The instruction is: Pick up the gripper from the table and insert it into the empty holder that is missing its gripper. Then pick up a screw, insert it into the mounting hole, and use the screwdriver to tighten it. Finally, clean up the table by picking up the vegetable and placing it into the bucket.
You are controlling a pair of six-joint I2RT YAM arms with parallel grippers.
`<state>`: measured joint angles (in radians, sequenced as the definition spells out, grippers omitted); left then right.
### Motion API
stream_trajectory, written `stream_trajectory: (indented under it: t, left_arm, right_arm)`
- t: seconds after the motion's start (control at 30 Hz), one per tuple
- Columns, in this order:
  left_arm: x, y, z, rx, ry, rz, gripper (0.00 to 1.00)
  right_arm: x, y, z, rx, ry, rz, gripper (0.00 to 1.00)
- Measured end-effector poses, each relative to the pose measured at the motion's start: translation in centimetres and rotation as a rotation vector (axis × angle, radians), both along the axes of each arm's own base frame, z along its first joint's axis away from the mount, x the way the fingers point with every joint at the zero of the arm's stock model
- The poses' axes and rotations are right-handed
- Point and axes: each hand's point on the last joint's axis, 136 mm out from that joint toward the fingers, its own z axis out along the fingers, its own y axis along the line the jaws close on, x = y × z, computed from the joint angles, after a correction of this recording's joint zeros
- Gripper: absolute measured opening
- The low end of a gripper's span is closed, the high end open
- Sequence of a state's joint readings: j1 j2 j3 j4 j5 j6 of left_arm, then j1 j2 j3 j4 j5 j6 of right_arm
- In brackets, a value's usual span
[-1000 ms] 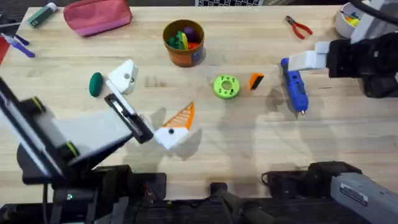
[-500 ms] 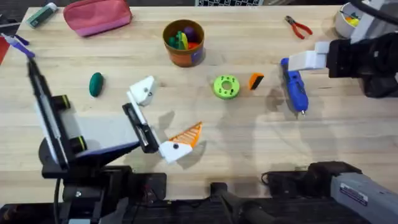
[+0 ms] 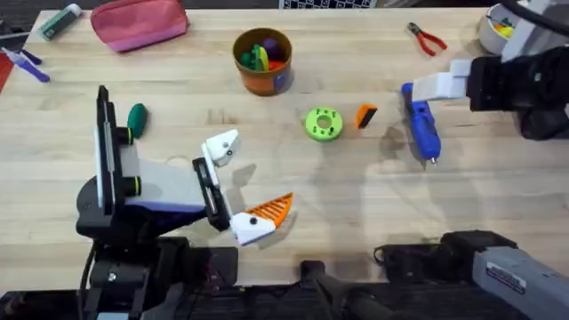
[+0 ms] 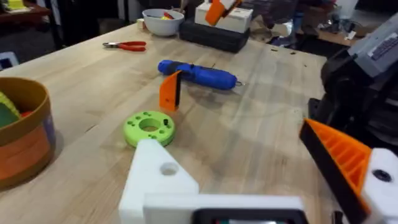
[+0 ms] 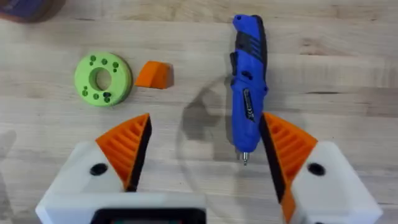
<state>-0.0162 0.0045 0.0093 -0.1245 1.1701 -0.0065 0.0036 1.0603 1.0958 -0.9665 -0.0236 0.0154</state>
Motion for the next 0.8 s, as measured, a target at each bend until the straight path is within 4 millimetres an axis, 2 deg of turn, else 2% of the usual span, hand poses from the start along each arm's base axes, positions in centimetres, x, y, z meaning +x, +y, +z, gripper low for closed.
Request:
stream_trajectory:
  t: [0.3,0.8]
  left_arm:
    - [-1.07,-0.39,-0.05,0.004,-0.02,-0.067,0.986]
    - [-1.12,-0.4,-0.05,0.004,-0.02,-0.069,0.986]
  right_arm:
    - [0.0,0.0,0.0,0.0,0.0,0.0,0.994]
    - [0.0,0.0,0.0,0.0,0.0,0.0,0.994]
